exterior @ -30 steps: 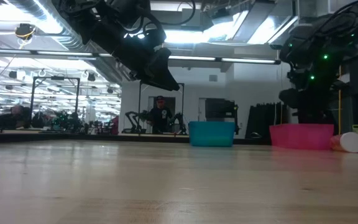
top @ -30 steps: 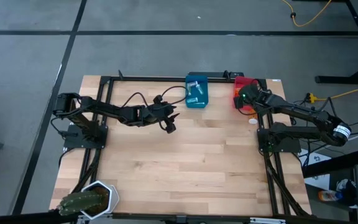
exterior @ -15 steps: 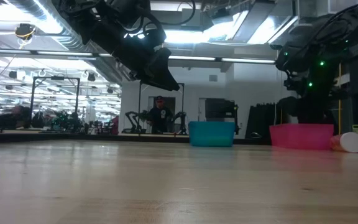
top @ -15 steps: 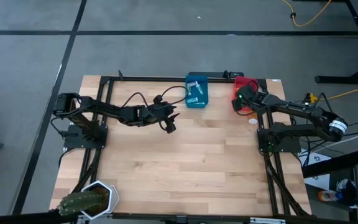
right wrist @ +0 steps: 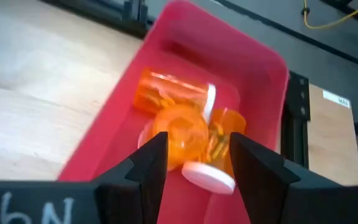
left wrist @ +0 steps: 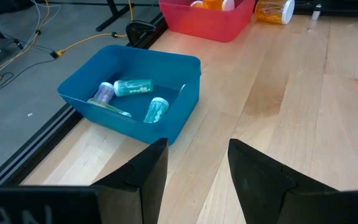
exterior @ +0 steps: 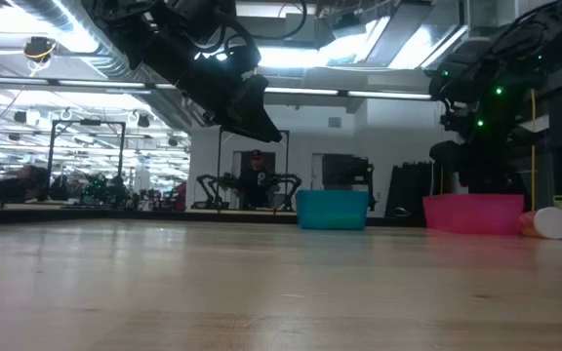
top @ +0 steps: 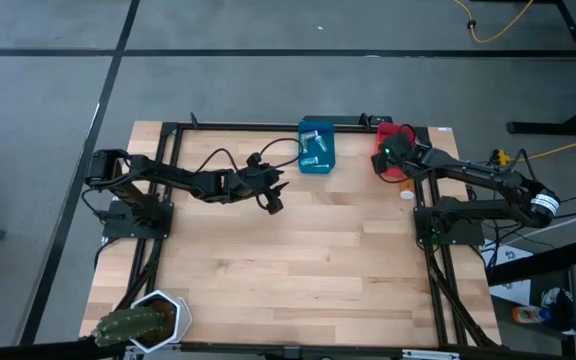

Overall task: Pick and place medicine bottles into bin by pill shape (circle, oval)
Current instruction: Put the big orange pill bottle into the pink bin

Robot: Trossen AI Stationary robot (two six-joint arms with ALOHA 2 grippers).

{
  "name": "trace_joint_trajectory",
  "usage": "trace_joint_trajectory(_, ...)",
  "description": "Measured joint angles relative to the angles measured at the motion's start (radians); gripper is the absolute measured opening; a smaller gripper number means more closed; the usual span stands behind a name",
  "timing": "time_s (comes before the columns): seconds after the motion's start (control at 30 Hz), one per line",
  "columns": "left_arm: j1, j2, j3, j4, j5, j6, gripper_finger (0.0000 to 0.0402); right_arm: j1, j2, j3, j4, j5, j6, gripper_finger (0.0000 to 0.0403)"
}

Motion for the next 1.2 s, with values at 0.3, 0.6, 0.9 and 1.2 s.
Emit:
trace_joint_trajectory(0.3, 0.0, 0.0, 0.0, 0.0, 0.0, 0.0, 0.0163, -0.045, 0.046, -0.002, -0.047, -0.023, -0.001, 0.0173)
trace_joint_trajectory(0.6, 0.0, 0.0, 0.0, 0.0, 0.0, 0.0, 0.0163, -0.045, 0.06, -0.002, -0.046, -0.071, 0.0, 0.0173)
trace_joint_trajectory(0.9, 0.0, 0.0, 0.0, 0.0, 0.0, 0.0, 0.0163, -0.04, 0.054, 0.001, -0.088, -0.09, 0.005, 0.0173)
trace_joint_trajectory(1.2, 0.0, 0.0, 0.0, 0.0, 0.0, 0.0, 0.0163, -0.052, 0.046, 0.062, -0.057, 0.016, -0.035, 0.0173)
